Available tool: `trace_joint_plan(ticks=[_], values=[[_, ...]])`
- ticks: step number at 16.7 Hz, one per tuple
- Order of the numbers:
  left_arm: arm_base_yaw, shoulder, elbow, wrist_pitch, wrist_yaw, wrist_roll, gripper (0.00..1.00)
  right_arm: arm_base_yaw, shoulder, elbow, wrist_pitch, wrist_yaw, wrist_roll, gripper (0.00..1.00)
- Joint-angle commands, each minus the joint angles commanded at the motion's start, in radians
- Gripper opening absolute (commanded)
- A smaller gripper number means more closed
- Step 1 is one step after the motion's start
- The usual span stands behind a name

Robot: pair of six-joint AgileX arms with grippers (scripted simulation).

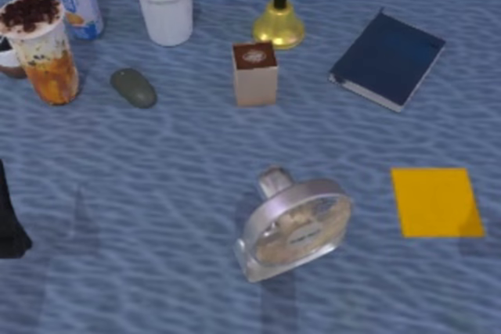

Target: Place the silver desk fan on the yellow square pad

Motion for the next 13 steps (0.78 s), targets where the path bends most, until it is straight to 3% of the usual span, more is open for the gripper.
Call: trace_joint_plan(ticks=[6, 13], values=[[0.0, 0.0, 0.0, 0.0, 0.0, 0.0, 1.0, 0.049, 0.104, 0.1, -0.091, 0.0, -0.072, 1.0], [0.0, 0.0, 0.0, 0.0, 0.0, 0.0, 1.0, 0.27, 0.644, 0.6, -0.511, 0.005, -0.39, 1.0]])
